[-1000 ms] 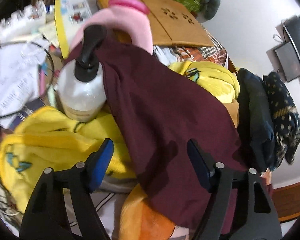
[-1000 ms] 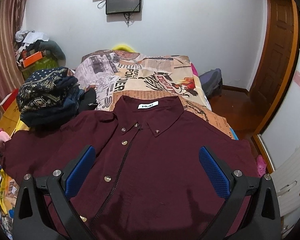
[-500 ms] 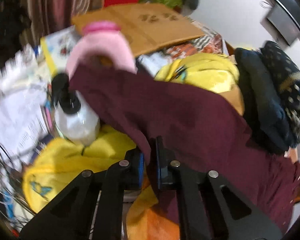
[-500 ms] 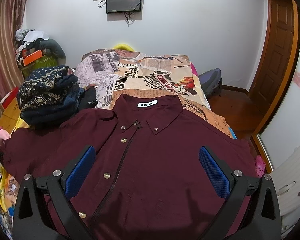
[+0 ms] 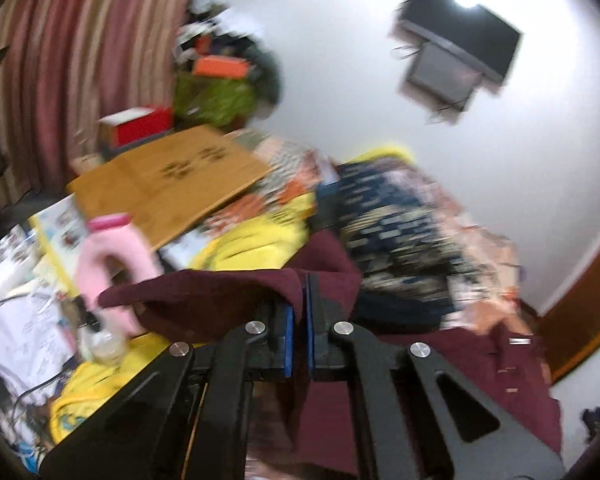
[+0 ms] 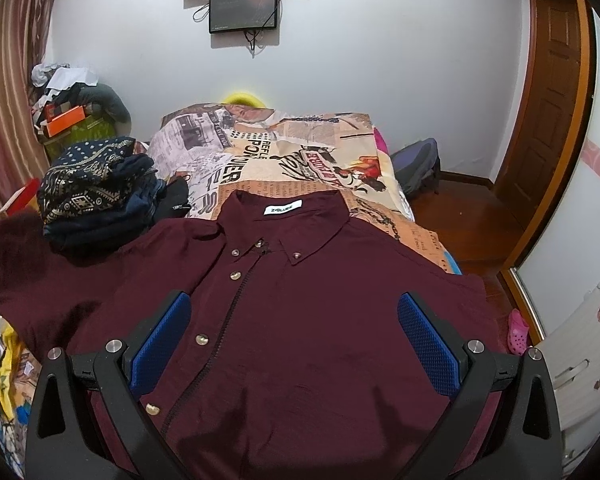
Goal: Fold large clothes
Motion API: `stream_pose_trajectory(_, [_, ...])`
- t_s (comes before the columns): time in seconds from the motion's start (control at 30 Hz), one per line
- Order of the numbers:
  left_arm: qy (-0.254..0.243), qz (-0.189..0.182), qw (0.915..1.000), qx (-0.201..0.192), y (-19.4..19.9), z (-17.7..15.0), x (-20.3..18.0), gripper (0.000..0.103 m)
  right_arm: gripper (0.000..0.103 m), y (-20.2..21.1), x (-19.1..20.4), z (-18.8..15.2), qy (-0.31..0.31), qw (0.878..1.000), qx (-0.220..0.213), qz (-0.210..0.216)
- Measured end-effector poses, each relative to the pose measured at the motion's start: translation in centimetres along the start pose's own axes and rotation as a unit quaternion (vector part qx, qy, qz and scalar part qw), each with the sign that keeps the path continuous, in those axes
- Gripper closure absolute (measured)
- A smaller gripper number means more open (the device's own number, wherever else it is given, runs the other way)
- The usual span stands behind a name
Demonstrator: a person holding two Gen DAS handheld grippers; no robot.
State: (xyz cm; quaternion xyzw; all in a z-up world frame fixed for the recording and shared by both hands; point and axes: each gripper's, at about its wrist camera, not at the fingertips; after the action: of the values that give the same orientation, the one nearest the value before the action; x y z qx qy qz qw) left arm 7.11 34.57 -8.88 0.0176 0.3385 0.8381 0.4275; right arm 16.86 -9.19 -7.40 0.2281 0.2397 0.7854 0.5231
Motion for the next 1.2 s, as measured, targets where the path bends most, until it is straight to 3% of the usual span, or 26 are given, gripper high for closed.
stream_pose_trajectory(0.17, [-0.042, -0.069, 0.9961, -0.035, 3.6, 0.9, -6.1, 0.1, 0.001, 0.5, -0.9, -0.1, -0.004, 1.0, -0.006, -0.002])
stream_pose_trajectory(0.4, [-0.132, -0.157, 0.9775, -0.048, 6.2, -1.1, -16.1, 0.1, 0.0, 1.0, -2.4, -0.4, -0.01, 1.0, -0.012, -0.002])
stream_pose_trajectory(0.53, [-0.176, -0.2, 0.9637, -0.019, 5.9, -3.7, -21.5, 0.1, 0.0, 1.3, -3.1, -0.7, -0.017, 1.0, -0.015, 0.0])
stream_pose_trajectory(0.73, [-0.236, -0.251, 0.9363, 0.069, 4.1, -9.9, -28.3, 0.1, 0.0, 1.8, -4.3, -1.1, -0.025, 1.0, -0.016, -0.002])
stream_pose_trajectory(0.93, [-0.298, -0.244, 0.9113, 0.145, 2.4, -17.1, -31.9, 0.1, 0.0, 2.0, -5.5, -1.7, -0.037, 0.999, -0.011, -0.006])
stream_pose_trajectory(1.13, [-0.341, -0.23, 0.8923, 0.185, 2.0, -21.8, -32.4, 0.099, 0.0, 2.1, -6.1, -2.2, -0.037, 0.999, -0.005, -0.011])
stream_pose_trajectory(1.2, [-0.365, -0.214, 0.8851, 0.194, 1.9, -23.1, -32.4, 0.09, 0.0, 2.1, -6.1, -2.2, -0.037, 0.999, -0.002, -0.012])
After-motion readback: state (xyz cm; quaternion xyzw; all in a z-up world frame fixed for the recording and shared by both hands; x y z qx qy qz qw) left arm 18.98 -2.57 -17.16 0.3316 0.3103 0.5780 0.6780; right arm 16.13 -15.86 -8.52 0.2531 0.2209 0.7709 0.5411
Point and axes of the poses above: each gripper's, at about its wrist camera, not at the fingertips, and y roughly against the way its jaws point, x to its left, z to its top, and after that the axes turned 8 degrees about z, right-handed
